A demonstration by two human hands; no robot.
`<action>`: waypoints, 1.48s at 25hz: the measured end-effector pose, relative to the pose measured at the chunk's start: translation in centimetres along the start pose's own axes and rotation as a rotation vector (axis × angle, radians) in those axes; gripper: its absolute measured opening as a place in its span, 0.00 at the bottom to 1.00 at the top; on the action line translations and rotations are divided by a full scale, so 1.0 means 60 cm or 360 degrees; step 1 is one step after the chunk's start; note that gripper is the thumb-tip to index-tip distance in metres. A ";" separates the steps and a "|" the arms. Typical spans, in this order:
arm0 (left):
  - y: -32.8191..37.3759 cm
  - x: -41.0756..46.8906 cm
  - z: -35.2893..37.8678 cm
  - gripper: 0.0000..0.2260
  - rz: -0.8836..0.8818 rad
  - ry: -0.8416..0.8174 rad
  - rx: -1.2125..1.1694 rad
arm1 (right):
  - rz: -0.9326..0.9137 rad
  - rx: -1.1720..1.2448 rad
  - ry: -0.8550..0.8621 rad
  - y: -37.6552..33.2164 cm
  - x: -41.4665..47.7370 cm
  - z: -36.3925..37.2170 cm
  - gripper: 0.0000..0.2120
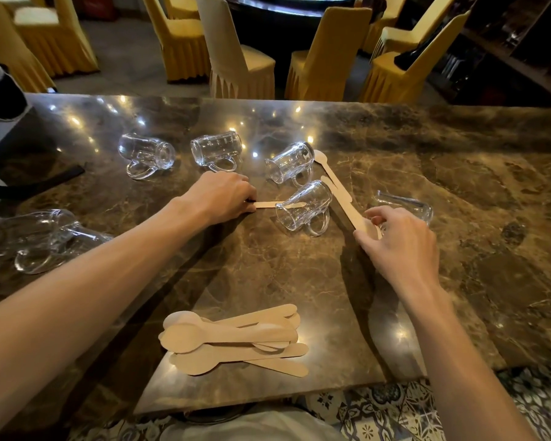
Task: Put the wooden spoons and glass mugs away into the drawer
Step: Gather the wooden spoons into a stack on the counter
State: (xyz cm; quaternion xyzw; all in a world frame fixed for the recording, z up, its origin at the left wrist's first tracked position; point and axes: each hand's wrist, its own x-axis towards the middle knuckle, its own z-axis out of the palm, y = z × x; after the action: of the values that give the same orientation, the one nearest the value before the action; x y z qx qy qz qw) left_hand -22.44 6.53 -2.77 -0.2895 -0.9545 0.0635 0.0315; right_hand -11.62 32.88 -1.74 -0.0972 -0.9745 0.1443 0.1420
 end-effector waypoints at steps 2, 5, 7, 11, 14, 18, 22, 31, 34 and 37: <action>0.001 0.000 0.000 0.13 0.0010 0.0006 0.0038 | -0.0040 0.0095 0.0081 -0.006 -0.006 -0.023 0.16; -0.002 0.001 0.000 0.10 -0.0015 0.0022 -0.0041 | -0.0436 0.0570 -0.0057 -0.036 -0.033 -0.057 0.17; -0.003 0.000 0.000 0.09 -0.0009 0.0036 -0.0070 | -0.0741 0.0682 -0.0397 -0.062 -0.062 -0.066 0.18; -0.006 -0.004 0.002 0.11 0.0044 0.0099 0.0008 | -0.1003 0.0662 -0.0828 -0.090 -0.107 -0.044 0.16; -0.010 -0.011 0.002 0.10 -0.0002 0.0107 -0.0044 | -0.1047 0.0610 -0.0919 -0.098 -0.125 -0.025 0.15; -0.020 -0.026 -0.008 0.10 -0.0064 0.0099 -0.0166 | -0.1091 0.0593 -0.0964 -0.100 -0.134 -0.011 0.16; -0.033 -0.054 -0.021 0.11 -0.0123 0.0117 -0.0248 | -0.1116 0.0563 -0.0951 -0.104 -0.135 -0.002 0.16; -0.002 -0.193 -0.070 0.15 0.0053 0.0216 -0.0674 | -0.1083 0.0643 -0.1018 -0.099 -0.136 0.005 0.17; 0.012 -0.237 -0.088 0.16 0.0091 0.0256 -0.0804 | -0.0926 0.0677 -0.0974 -0.083 -0.121 -0.003 0.17; 0.026 -0.264 -0.088 0.16 0.0118 0.0264 -0.0826 | -0.0647 0.0556 -0.0639 -0.054 -0.082 -0.008 0.13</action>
State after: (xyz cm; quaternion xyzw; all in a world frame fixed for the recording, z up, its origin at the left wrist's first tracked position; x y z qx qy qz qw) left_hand -7.95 -0.48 1.86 -0.3270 -0.9217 -0.2060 0.0321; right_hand -7.31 28.79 -1.53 0.1555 -0.9429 0.2941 -0.0124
